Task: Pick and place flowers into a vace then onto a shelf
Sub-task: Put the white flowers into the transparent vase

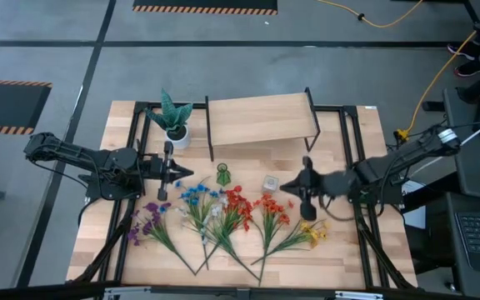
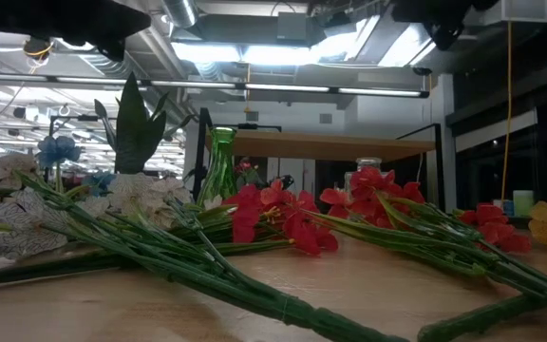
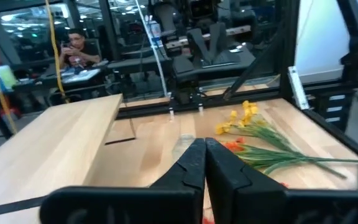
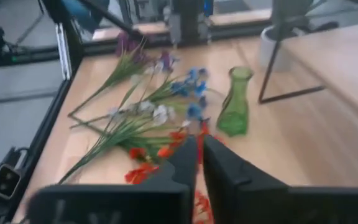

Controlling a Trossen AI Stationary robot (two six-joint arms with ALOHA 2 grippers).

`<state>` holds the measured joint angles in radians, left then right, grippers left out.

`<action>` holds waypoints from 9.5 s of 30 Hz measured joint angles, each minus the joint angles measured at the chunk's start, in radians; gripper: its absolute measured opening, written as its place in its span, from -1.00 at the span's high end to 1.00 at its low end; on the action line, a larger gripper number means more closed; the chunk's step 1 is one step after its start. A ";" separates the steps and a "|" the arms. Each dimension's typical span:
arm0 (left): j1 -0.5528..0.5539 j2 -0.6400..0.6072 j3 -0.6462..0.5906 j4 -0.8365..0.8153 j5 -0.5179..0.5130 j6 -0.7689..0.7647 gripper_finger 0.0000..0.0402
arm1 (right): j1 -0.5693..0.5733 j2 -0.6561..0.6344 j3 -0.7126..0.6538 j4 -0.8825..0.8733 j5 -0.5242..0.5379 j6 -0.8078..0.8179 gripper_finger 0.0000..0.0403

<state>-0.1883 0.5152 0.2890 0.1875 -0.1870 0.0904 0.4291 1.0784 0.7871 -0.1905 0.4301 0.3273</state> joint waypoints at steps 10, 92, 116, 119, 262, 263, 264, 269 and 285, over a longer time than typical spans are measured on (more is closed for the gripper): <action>0.000 0.000 0.000 0.003 0.054 -0.034 0.97 | 0.106 0.281 0.298 -0.265 0.101 0.148 0.98; 0.000 0.000 -0.001 0.058 -0.096 0.002 0.97 | -0.015 0.973 0.597 -0.006 -0.478 0.246 0.02; 0.000 0.000 -0.001 0.072 -0.232 0.002 0.97 | -0.053 1.035 0.597 0.088 -0.497 0.299 0.04; 0.000 0.000 -0.001 0.071 -0.231 0.001 0.97 | -0.054 1.035 0.597 0.088 -0.492 0.328 0.04; 0.000 -0.046 0.000 0.101 -0.108 0.089 0.97 | -0.110 0.335 -0.287 1.318 0.298 -0.363 0.99; 0.000 -0.046 0.000 0.101 -0.108 0.089 0.97 | -0.113 0.335 -0.287 1.318 0.298 -0.363 0.99; 0.000 -0.046 0.000 0.101 -0.108 0.089 0.97 | -0.116 0.335 -0.287 1.318 0.296 -0.362 0.99; 0.000 -0.046 0.000 0.101 -0.108 0.089 0.97 | -0.132 0.353 -0.287 1.329 0.280 -0.358 0.99; 0.000 -0.046 0.000 0.101 -0.108 0.089 0.97 | -0.139 0.439 -0.287 1.430 0.275 -0.390 0.99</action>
<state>-0.1883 0.4690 0.2886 0.2886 -0.2951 0.1791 0.2897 1.5175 0.5003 1.2398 0.7052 -0.0628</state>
